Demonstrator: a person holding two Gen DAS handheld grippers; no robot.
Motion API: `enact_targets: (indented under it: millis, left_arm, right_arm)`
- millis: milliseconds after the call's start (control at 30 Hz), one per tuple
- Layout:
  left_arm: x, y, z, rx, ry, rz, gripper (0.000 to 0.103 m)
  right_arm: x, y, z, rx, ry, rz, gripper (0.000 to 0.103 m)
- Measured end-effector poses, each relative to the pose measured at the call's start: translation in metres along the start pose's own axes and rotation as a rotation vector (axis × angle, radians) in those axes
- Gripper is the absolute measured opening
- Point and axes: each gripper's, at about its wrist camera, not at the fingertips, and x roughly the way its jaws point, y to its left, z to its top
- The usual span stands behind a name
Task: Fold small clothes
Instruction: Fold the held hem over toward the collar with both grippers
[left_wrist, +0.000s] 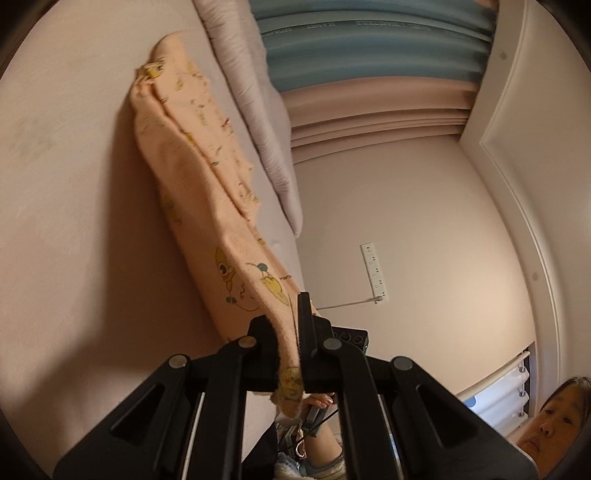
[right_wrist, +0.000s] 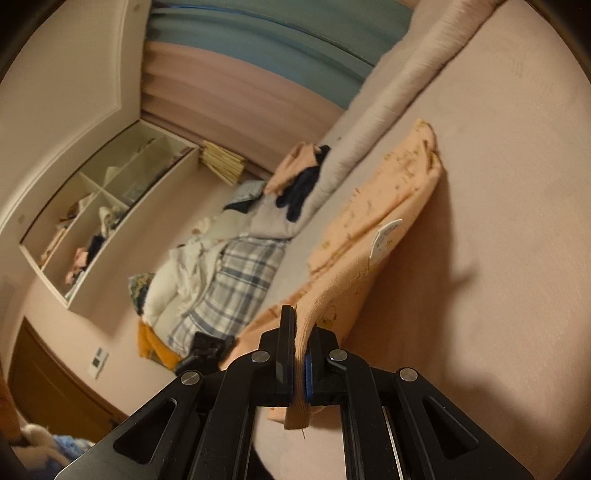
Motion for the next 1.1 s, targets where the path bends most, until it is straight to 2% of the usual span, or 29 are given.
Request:
enact_targets:
  millis: [200,433,767,1100]
  left_arm:
    - [0.005,-0.011,0.016,0.013,-0.034,-0.053,0.003]
    - [0.011,-0.032,0.046,0.05,-0.058,-0.065,0.003]
    - [0.014,-0.046,0.094,0.064,-0.12,-0.065,0.003]
    - [0.026,-0.044,0.151,0.056,-0.157,-0.044,0.003]
  right_arm:
    - [0.006,0.0,0.01,0.005,-0.027,0.049,0.007]
    - [0.008,0.01,0.032,-0.02,-0.069,0.075,0.007]
    - [0.027,0.02,0.075,-0.06,-0.094,0.044,0.007]
    - [0.056,0.009,0.127,-0.045,-0.124,-0.015,0.007]
